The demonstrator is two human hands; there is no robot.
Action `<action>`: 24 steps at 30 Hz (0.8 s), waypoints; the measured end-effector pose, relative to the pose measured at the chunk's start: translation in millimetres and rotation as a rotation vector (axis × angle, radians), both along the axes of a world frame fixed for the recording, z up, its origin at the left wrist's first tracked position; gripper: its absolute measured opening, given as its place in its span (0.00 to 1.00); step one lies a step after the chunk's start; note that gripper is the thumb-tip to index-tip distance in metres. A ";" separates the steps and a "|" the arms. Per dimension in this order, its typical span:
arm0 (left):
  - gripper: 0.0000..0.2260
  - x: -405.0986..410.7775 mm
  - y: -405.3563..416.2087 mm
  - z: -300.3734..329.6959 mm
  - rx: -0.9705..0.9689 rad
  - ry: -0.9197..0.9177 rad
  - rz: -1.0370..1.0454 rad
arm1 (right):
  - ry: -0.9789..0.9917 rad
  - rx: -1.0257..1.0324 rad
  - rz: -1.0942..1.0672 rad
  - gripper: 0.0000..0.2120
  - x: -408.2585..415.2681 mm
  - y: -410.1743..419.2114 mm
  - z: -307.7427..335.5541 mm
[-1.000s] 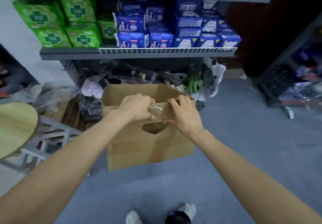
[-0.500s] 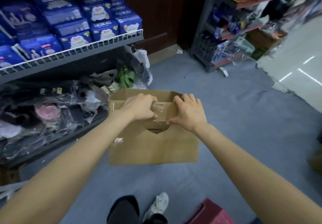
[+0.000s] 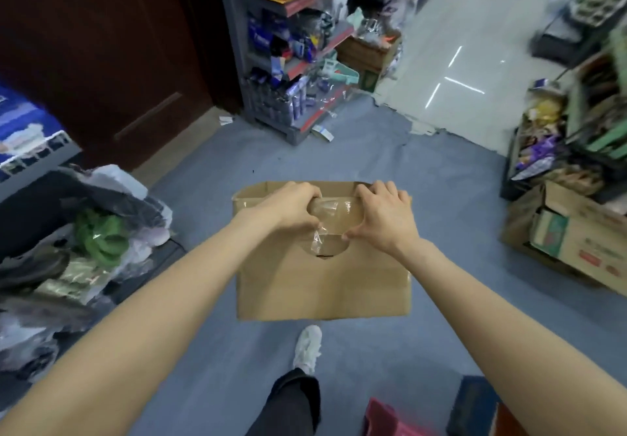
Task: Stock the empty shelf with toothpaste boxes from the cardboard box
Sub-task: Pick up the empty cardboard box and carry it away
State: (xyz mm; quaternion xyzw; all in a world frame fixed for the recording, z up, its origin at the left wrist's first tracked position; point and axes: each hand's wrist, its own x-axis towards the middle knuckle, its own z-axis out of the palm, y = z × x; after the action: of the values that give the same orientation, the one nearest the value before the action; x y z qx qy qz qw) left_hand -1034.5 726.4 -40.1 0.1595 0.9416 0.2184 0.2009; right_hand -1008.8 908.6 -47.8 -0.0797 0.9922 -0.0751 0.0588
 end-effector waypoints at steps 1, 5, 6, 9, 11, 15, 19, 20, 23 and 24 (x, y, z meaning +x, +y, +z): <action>0.10 -18.8 16.8 -0.5 0.004 -0.003 -0.032 | -0.006 -0.001 -0.035 0.32 -13.2 15.8 -0.8; 0.09 -83.3 89.9 6.8 0.008 -0.008 -0.190 | -0.009 -0.030 -0.185 0.32 -54.6 81.4 -0.4; 0.09 -96.4 108.7 9.2 0.009 -0.007 -0.224 | -0.004 -0.032 -0.220 0.32 -61.9 97.9 0.0; 0.10 -132.7 167.1 12.4 0.000 0.008 -0.325 | 0.011 -0.023 -0.332 0.31 -79.3 148.6 0.8; 0.10 -154.0 208.5 11.8 -0.004 0.018 -0.386 | 0.011 -0.015 -0.404 0.31 -88.8 183.8 0.9; 0.13 -183.5 293.4 9.8 -0.029 0.045 -0.526 | -0.043 -0.002 -0.498 0.30 -104.8 256.5 -1.6; 0.10 -208.7 388.6 1.6 -0.070 0.021 -0.673 | -0.095 -0.035 -0.558 0.29 -113.9 339.6 -7.9; 0.11 -214.4 414.3 0.8 -0.074 0.010 -0.697 | -0.098 -0.041 -0.578 0.29 -115.2 362.1 -8.8; 0.11 -227.5 491.7 1.7 -0.071 0.013 -0.748 | -0.101 -0.053 -0.624 0.28 -119.3 430.9 -8.8; 0.12 -230.6 517.5 1.8 -0.069 0.011 -0.763 | -0.112 -0.061 -0.635 0.27 -120.1 455.0 -7.6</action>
State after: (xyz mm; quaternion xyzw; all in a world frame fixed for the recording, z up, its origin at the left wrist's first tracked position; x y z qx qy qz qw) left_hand -1265.2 1243.9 -38.3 0.4929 0.8224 0.0950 0.2678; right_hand -1129.0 1363.6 -55.4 0.2364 0.9601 -0.1236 0.0843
